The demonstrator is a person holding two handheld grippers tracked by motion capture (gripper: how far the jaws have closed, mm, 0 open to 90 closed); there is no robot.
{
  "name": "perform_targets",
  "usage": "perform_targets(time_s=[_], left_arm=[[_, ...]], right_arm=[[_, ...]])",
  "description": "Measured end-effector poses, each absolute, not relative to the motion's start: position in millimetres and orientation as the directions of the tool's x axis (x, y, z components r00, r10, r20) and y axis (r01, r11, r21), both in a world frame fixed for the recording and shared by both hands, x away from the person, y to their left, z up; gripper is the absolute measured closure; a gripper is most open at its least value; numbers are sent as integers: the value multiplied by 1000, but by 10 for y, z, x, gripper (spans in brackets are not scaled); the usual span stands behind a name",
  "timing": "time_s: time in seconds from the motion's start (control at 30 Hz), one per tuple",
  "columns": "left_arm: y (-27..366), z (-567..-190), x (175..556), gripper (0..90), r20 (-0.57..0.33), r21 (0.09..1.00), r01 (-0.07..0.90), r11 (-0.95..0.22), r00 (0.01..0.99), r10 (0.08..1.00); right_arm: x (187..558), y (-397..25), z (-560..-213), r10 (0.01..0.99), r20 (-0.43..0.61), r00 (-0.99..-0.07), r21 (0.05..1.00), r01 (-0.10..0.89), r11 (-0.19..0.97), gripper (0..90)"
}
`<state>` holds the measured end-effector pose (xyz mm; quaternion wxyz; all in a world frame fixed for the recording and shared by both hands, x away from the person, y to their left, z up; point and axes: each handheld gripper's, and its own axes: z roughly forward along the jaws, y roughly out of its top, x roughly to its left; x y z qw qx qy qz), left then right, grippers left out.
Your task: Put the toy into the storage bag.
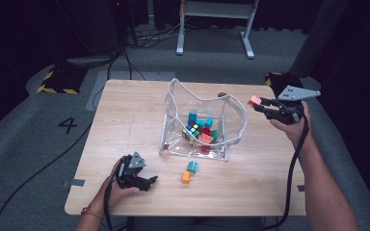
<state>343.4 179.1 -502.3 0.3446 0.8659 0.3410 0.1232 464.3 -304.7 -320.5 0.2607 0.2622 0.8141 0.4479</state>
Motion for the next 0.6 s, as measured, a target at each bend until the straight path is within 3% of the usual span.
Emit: perform_targets(time_s=[0.6], left_arm=[[1791, -5023, 3434, 142, -22, 681, 506, -529, 737, 676]], right_arm=[[4794, -2596, -2878, 591, -196, -782, 874, 133, 466, 673]])
